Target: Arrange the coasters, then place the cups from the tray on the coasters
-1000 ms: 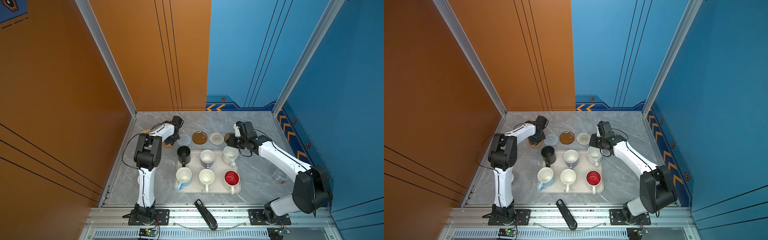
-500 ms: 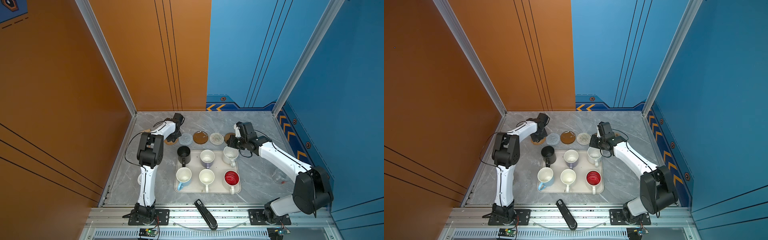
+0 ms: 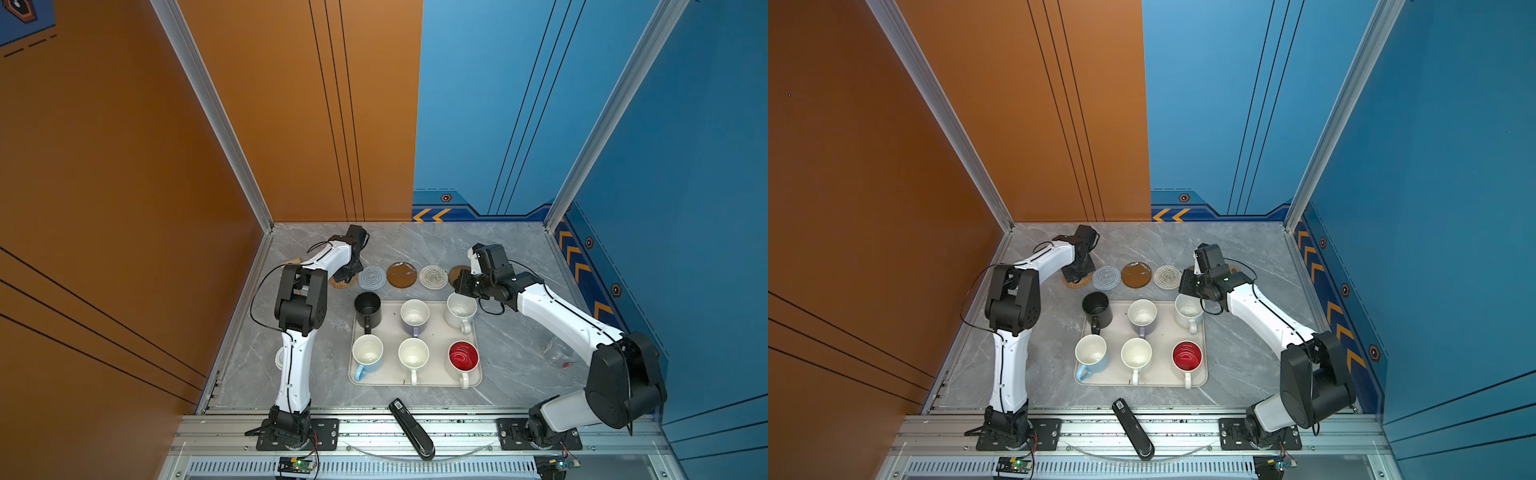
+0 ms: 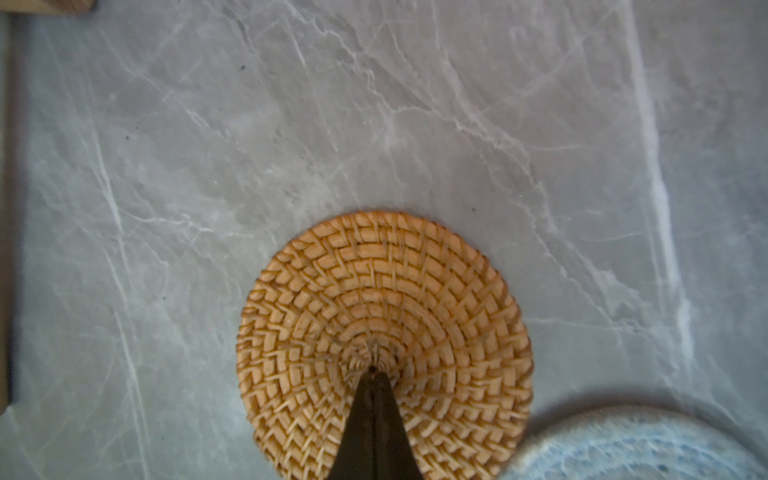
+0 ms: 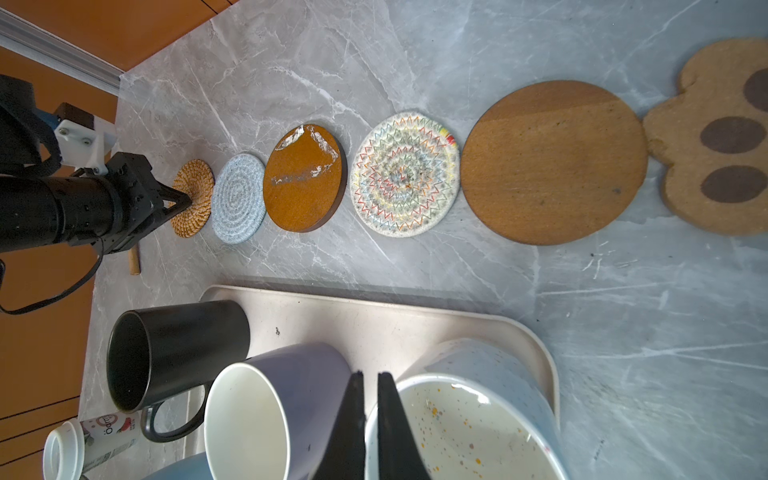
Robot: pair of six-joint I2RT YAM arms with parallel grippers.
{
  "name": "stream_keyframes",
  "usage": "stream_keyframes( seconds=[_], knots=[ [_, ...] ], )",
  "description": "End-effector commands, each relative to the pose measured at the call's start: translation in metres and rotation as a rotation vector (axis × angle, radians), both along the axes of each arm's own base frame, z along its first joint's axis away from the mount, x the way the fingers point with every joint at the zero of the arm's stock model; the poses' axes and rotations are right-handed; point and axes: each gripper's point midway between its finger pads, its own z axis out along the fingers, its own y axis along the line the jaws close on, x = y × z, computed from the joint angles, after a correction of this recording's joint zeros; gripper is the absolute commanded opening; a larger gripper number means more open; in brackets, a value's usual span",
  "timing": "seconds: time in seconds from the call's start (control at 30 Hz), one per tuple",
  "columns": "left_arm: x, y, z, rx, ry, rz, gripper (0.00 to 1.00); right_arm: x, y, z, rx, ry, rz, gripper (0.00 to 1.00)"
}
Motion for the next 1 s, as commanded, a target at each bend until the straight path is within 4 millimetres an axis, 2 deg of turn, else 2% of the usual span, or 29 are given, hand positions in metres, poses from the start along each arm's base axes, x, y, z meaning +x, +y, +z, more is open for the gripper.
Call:
stream_keyframes(
  seconds=[0.0,0.2,0.43,0.53,0.73,0.83,0.97],
  knots=[
    [0.009,0.002,0.016,-0.002,-0.024,-0.021,0.08,-0.002,-0.001,0.011,0.015,-0.025,-0.012,0.08],
    [0.016,-0.001,0.036,-0.007,-0.066,-0.046,0.13,-0.004,-0.003,0.014,0.011,-0.030,-0.020,0.08],
    [0.014,-0.003,0.056,-0.012,-0.100,-0.056,0.16,-0.005,-0.003,0.019,0.013,-0.040,-0.017,0.08],
    [0.011,-0.003,0.073,-0.015,-0.128,-0.058,0.16,-0.007,-0.004,0.023,0.014,-0.050,-0.015,0.09],
    [0.006,-0.016,0.121,-0.043,-0.213,-0.119,0.17,-0.012,-0.004,0.031,0.018,-0.067,-0.009,0.12],
    [-0.005,-0.031,0.147,-0.050,-0.257,-0.180,0.25,-0.016,-0.002,0.034,0.015,-0.078,-0.001,0.16],
    [-0.028,-0.061,0.179,-0.067,-0.335,-0.292,0.35,-0.027,-0.001,0.038,-0.050,-0.099,0.016,0.22]
  ],
)
